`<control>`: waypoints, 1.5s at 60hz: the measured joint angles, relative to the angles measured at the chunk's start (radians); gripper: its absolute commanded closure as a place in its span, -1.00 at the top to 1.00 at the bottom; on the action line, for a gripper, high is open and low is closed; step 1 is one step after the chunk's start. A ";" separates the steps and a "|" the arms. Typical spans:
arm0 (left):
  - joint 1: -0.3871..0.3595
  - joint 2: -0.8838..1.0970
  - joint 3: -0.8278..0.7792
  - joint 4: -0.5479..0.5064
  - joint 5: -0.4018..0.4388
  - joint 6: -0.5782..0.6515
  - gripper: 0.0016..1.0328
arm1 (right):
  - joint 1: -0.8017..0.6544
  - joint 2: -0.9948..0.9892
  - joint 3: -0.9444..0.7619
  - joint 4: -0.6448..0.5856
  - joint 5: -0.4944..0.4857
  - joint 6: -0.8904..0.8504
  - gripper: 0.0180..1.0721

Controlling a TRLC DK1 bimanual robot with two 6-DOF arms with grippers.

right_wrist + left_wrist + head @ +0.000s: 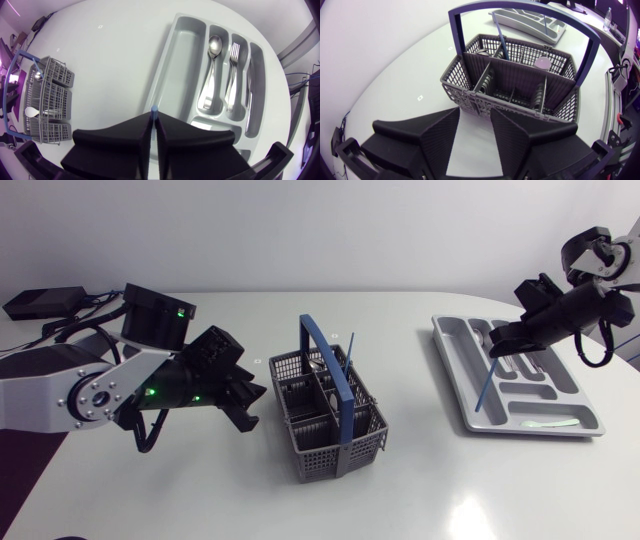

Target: Unload the cutlery basket into the drawer organizer.

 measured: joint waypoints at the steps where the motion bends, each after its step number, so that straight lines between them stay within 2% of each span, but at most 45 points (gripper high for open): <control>1: 0.000 0.000 0.000 0.000 0.000 0.000 -0.11 | 0.000 0.015 0.006 0.000 0.000 0.000 -0.85; 10: 0.000 0.000 0.000 0.000 0.000 0.000 -0.11 | 0.000 0.127 0.061 0.005 0.002 0.001 -0.82; 14: 0.000 0.000 0.000 0.000 0.000 0.000 -0.11 | 0.000 0.167 0.080 0.034 0.002 0.008 -0.69; 20: 0.000 0.000 -0.001 0.000 0.000 0.000 -0.11 | 0.000 0.226 0.108 0.085 0.003 0.027 -0.68; 30: 0.000 0.000 -0.004 0.001 0.000 0.000 -0.11 | 0.000 0.322 0.147 0.167 0.043 0.056 -0.44; 33: 0.000 0.000 -0.006 0.000 0.000 0.000 -0.11 | 0.000 0.344 0.151 0.187 0.061 0.063 -0.33; 38: 0.000 0.000 -0.010 0.002 0.000 0.000 -0.11 | 0.000 0.359 0.153 0.203 0.084 0.076 -0.01; 45: 0.000 0.000 -0.019 0.004 0.000 0.000 -0.11 | 0.016 0.310 0.112 0.270 0.100 0.081 0.22; 48: 0.000 0.000 -0.022 0.005 0.000 0.000 -0.08 | 0.035 0.257 0.066 0.286 0.092 0.081 0.22; 62: 0.000 0.000 -0.035 0.020 0.000 -0.003 -0.06 | 0.222 -0.012 -0.069 0.317 -0.084 0.092 0.22; 79: 0.000 -0.015 -0.064 0.024 0.000 -0.011 -0.06 | 0.476 -0.047 -0.095 0.351 -0.089 0.168 0.22; 90: 0.000 -0.021 -0.064 0.027 0.000 -0.011 -0.06 | 0.576 -0.018 -0.094 0.368 -0.089 0.212 0.21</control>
